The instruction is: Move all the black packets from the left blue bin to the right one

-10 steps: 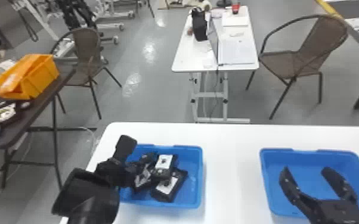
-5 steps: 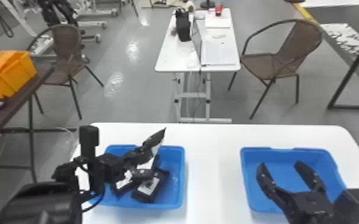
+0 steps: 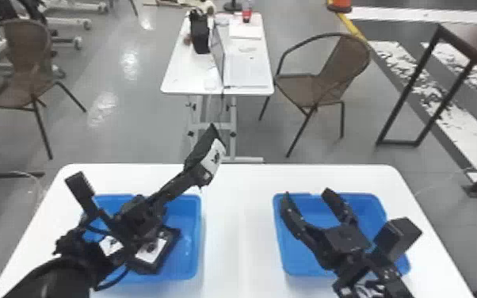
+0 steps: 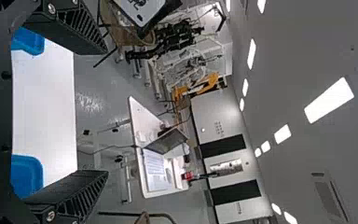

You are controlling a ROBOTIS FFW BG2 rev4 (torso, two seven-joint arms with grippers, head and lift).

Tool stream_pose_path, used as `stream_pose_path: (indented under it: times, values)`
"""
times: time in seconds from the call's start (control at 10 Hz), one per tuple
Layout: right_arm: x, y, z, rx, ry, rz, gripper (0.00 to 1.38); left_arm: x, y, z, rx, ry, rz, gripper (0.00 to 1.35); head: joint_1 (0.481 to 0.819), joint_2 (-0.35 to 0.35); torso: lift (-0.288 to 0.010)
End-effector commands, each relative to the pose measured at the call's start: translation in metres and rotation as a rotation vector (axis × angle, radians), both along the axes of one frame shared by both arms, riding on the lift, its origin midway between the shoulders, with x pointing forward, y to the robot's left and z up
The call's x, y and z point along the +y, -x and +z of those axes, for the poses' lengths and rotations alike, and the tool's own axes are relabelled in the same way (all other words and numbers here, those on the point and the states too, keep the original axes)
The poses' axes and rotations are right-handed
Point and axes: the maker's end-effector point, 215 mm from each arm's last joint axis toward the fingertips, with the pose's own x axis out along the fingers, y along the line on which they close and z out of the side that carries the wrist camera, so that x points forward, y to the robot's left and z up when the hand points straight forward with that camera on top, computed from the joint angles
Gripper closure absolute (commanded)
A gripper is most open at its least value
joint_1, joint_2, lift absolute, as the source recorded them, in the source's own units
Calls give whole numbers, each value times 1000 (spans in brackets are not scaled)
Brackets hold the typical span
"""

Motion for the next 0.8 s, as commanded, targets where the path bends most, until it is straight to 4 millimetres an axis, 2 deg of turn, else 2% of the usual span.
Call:
stream_pose_path:
  times: [0.0, 0.2, 0.4, 0.6, 0.7]
  values:
    - [5, -10, 11, -22, -28, 12, 102, -16, 2, -2, 25, 32, -47, 1187, 695, -59, 0]
    - [15, -29, 27, -57, -99, 67, 99, -46, 12, -15, 93, 125, -108, 1187, 695, -71, 0]
    - [46, -38, 45, -66, -202, 197, 99, -71, 16, -22, 121, 149, -166, 1187, 695, -86, 0]
    - [74, -41, 53, -64, -311, 298, 104, -87, 18, -18, 125, 181, -203, 1187, 695, -80, 0]
    - [77, -43, 52, -58, -315, 316, 104, -90, 19, -16, 123, 192, -212, 1187, 695, -73, 0]
